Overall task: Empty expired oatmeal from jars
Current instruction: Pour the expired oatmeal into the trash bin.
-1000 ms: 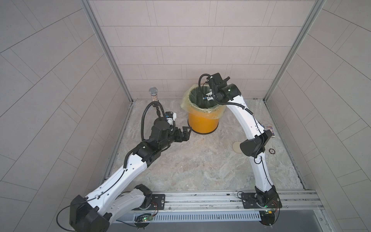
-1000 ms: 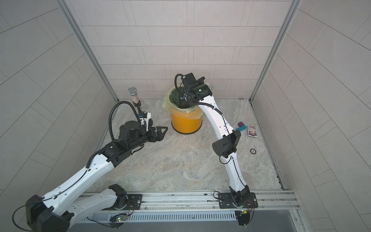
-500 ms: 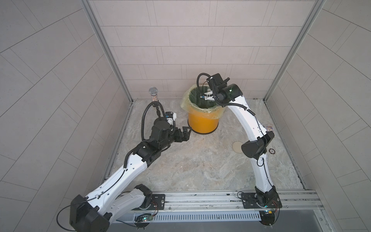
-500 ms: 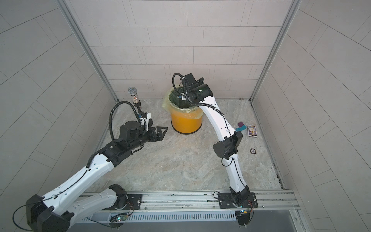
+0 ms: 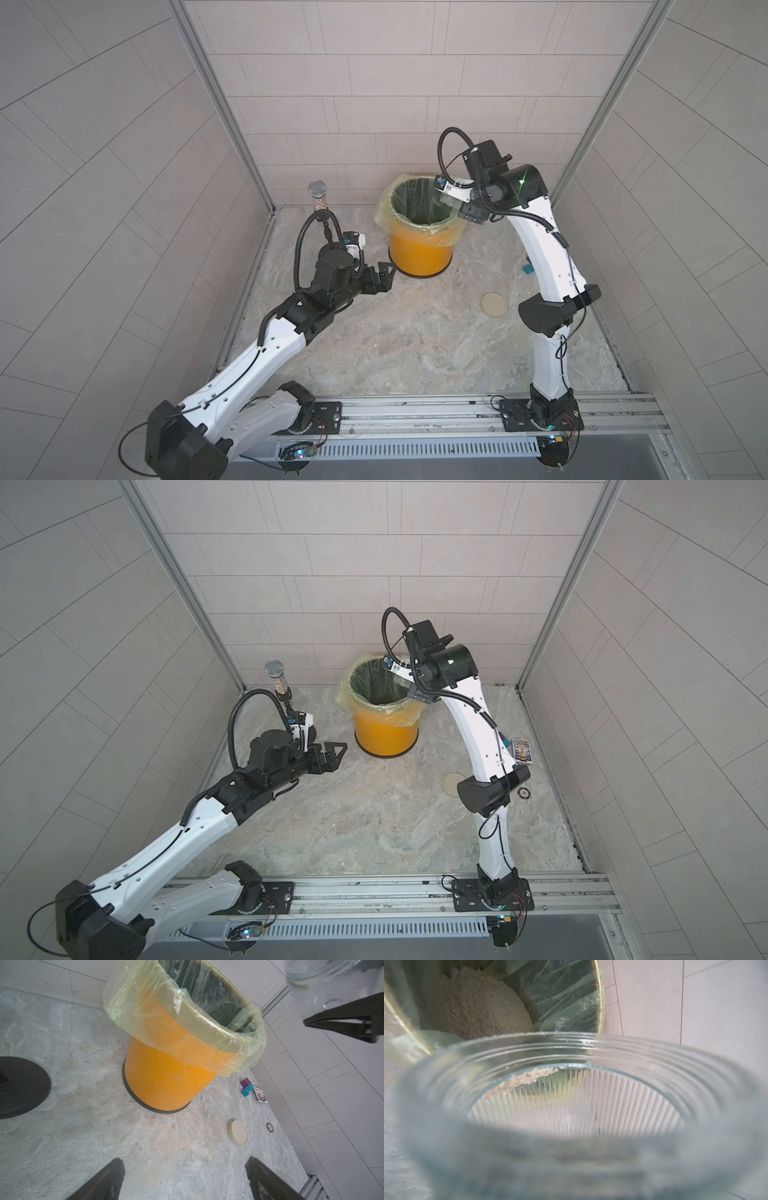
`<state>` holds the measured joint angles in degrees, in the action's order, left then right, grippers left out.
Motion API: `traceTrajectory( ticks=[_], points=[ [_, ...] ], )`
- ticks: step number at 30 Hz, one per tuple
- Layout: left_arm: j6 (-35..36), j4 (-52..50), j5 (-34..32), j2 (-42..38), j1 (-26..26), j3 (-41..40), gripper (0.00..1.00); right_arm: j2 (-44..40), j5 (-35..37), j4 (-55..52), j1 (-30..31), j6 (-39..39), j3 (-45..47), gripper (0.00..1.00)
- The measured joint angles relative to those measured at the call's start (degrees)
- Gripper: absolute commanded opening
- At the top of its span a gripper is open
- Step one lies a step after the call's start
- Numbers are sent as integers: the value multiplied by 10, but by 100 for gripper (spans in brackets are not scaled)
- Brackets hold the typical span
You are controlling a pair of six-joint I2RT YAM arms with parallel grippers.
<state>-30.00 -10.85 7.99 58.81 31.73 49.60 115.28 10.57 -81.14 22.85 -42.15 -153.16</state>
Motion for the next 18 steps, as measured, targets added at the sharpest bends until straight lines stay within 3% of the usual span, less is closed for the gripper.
traceTrajectory(
  ticks=[9, 18],
  points=[
    [7, -3, -4, 16, 2, 14, 98, -154, -179, -19, -30, 65, 170, 0],
    [25, -18, 7, 20, 2, 37, 98, -353, -306, 63, -29, 64, 478, 0]
  ],
)
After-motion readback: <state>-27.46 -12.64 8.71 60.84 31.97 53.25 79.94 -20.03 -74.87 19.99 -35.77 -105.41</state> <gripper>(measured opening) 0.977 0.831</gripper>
